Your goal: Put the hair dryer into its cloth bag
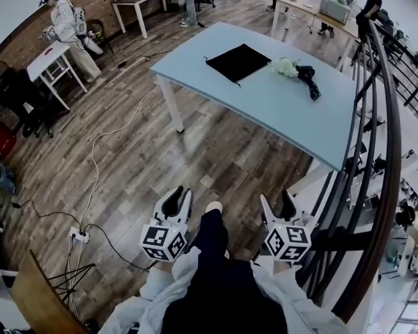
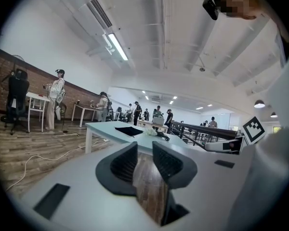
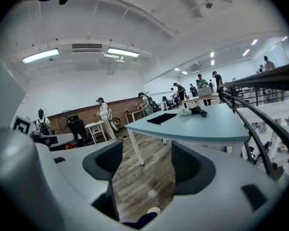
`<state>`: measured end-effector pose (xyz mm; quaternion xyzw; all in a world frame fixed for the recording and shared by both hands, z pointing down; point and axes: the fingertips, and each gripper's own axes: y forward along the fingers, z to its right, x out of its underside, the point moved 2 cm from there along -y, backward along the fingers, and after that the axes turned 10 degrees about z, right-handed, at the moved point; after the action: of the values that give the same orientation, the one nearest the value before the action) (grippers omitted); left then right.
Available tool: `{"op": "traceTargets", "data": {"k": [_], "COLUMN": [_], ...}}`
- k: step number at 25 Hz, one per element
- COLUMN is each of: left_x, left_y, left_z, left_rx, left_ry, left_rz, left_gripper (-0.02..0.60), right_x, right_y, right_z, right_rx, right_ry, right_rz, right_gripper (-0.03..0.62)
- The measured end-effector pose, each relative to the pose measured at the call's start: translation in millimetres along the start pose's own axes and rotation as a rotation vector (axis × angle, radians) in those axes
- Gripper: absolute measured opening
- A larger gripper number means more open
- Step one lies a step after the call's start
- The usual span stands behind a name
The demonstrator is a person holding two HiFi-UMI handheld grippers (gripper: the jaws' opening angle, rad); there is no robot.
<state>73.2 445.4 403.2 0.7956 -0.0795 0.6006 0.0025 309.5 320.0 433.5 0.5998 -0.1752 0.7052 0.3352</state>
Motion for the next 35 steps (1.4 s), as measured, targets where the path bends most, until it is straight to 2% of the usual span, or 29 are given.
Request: {"op": "traceTargets", "data": {"k": [1, 2, 10, 22, 35], "left_x": [0.8, 1.7, 5.0, -26.2, -23.3], "left_y": [5.3, 11.2, 77.7, 198.5, 282.9], "left_z": [-2.2, -4.3, -22.8, -70.3, -101.8], "left_rx": [0.003, 0.008, 0.053, 0.112, 0.192], "left_ry": [-0.007, -0.012, -0.005, -0.013, 0.022], "left_rz": [-0.004, -0.010, -0.036, 0.029, 0.002], "left_gripper": [0.129, 0.164, 0.160, 0.160, 0.160], "right_x": [-0.9, -1.9, -16.5, -63.1, -75.7], "right_y": [5.4, 10.9, 70.3, 181.5, 258.4], "right_z": [0.4, 1.0, 20.2, 35.7, 50.4], "right_rx": [-0.001, -0.002, 0.034, 0.065, 0.118], "right_ry": [0.001, 0.002, 0.003, -0.020, 0.003], "right_rz": [-0.001, -0.001, -0.007, 0.014, 0.039], "right_gripper": [0.315, 0.316, 0.354, 0.367, 0.367]}}
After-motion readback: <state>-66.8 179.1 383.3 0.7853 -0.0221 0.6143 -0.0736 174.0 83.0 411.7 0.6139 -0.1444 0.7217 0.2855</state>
